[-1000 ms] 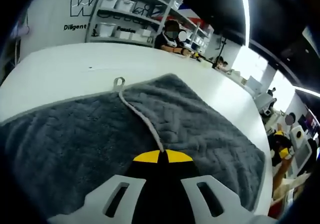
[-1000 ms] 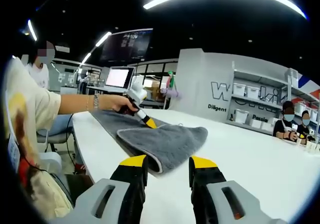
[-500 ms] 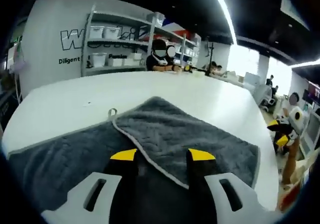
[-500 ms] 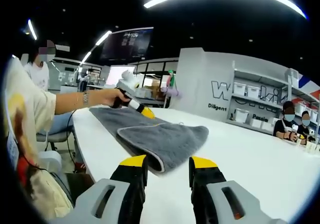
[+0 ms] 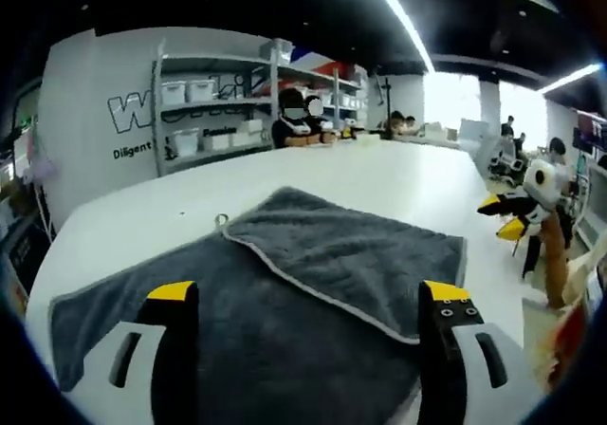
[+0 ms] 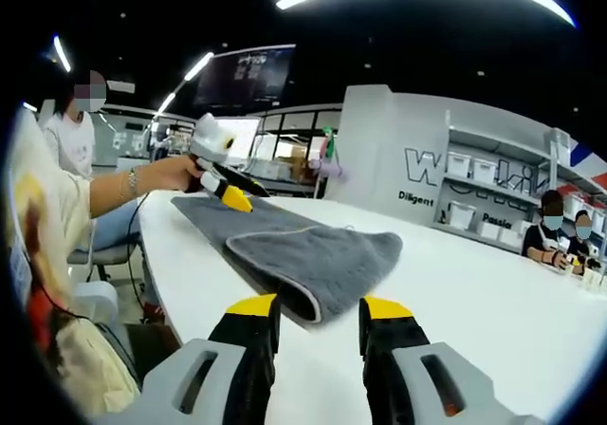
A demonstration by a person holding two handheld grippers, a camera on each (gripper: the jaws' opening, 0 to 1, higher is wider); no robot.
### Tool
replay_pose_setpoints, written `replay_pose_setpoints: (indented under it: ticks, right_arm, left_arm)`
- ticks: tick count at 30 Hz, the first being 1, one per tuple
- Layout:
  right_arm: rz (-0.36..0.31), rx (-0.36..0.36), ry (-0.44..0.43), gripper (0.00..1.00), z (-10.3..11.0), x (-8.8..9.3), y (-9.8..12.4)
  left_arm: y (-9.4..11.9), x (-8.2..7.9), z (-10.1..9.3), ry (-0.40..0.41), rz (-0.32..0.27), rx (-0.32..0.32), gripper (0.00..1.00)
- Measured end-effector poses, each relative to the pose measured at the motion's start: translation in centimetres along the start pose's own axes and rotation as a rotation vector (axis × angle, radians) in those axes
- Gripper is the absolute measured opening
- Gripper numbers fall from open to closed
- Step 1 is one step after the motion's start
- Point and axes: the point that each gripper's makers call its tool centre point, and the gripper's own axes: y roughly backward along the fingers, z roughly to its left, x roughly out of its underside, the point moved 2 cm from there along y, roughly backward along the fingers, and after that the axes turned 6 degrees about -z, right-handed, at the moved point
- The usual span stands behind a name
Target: Fold the towel on the table until its edges align and the towel forms a compact rectangular stack.
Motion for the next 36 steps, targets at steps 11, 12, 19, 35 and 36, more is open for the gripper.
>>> replay_pose_setpoints:
  ticks: [11, 12, 19, 35, 36]
  right_arm:
    - [0.014, 0.01, -0.025, 0.46, 0.2, 0.4, -1.3]
    - [0.024, 0.014, -0.029, 0.5, 0.1, 0.5, -1.4]
    - [0.102, 0.064, -0.06, 0.74, -1.2, 1.5, -2.1]
    - [0.159, 0.078, -0.077, 0.97, -7.8, -1.8, -4.4]
    - [0.167, 0.079, -0.058, 0.99, -8.4, -2.3, -4.7]
  left_arm:
    - [7.0, -0.8, 1.2, 0.006, -0.124, -0.078, 0.99]
    - [7.5, -0.6, 1.4, 0.007, -0.124, -0.086, 0.99]
    - [11.0, 1.7, 1.4, -0.02, -0.09, -0.142, 0.99]
    - [7.2, 0.0, -6.5, -0.029, -0.147, 0.041, 0.99]
    - [6.9, -0.2, -6.9, -0.03, -0.15, 0.049, 0.99]
